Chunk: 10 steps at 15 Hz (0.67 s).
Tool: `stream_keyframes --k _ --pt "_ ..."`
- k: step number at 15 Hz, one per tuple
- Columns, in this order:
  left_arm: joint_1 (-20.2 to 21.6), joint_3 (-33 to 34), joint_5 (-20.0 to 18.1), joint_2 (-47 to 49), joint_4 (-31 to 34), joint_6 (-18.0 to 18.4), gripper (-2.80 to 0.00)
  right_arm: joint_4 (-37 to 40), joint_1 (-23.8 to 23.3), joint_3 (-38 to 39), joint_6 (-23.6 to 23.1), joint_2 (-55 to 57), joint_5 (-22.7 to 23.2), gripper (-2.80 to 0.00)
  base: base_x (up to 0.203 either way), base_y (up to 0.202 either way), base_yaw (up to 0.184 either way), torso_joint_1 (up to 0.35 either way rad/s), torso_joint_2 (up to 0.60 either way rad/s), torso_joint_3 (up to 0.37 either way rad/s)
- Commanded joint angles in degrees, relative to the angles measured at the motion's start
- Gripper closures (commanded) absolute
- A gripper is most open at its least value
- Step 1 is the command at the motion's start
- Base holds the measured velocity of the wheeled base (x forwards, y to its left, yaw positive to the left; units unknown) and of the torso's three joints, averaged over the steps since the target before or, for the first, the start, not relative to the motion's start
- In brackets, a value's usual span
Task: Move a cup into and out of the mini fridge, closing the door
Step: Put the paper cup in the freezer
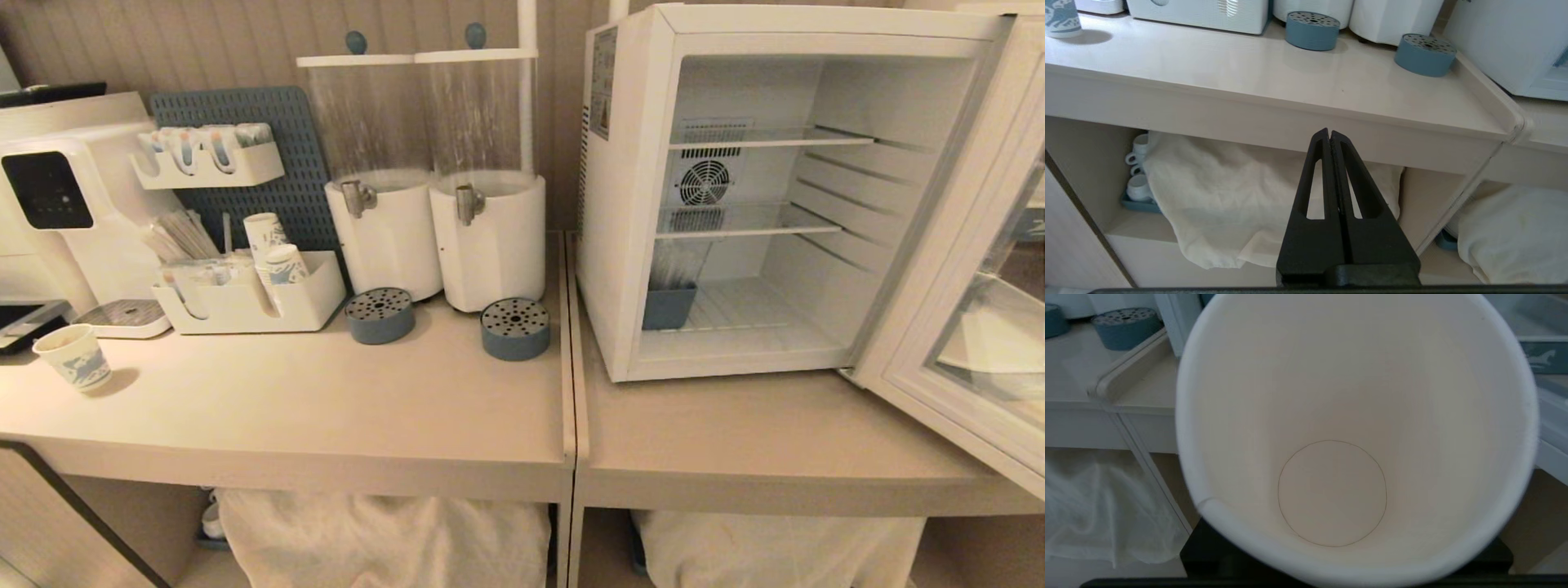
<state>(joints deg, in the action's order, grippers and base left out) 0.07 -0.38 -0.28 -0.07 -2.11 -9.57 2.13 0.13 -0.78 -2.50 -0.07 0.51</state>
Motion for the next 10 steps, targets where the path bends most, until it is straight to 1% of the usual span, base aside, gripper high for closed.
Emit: stream_keyframes --k 1,3,5,7,10 --pt "0.01 0.11 -0.05 0.00 -0.09 -0.19 0.00 0.61 0.04 -0.28 -0.05 0.07 0.09 0.00 0.000 0.000 0.000 0.000 0.00 0.000" --pt "0.01 0.20 -0.01 -0.01 -0.09 -0.43 0.00 1.28 0.04 -1.34 -1.15 0.36 0.44 0.00 0.000 0.000 0.000 0.000 0.00 0.000" --pt "0.01 0.20 0.01 -0.01 -0.09 -0.54 0.00 1.45 0.03 -7.49 -0.19 4.28 0.83 0.00 0.000 0.000 0.000 0.000 0.00 0.000" --pt "0.01 0.20 0.01 -0.01 -0.09 -0.63 0.00 1.56 0.03 -17.82 2.50 15.66 0.99 0.00 0.000 0.000 0.000 0.000 0.00 0.000" --pt "0.01 0.20 0.19 -0.01 0.00 -0.72 0.00 2.60 0.17 -35.11 5.25 40.41 1.24 0.00 0.000 0.000 0.000 0.000 0.00 0.000"
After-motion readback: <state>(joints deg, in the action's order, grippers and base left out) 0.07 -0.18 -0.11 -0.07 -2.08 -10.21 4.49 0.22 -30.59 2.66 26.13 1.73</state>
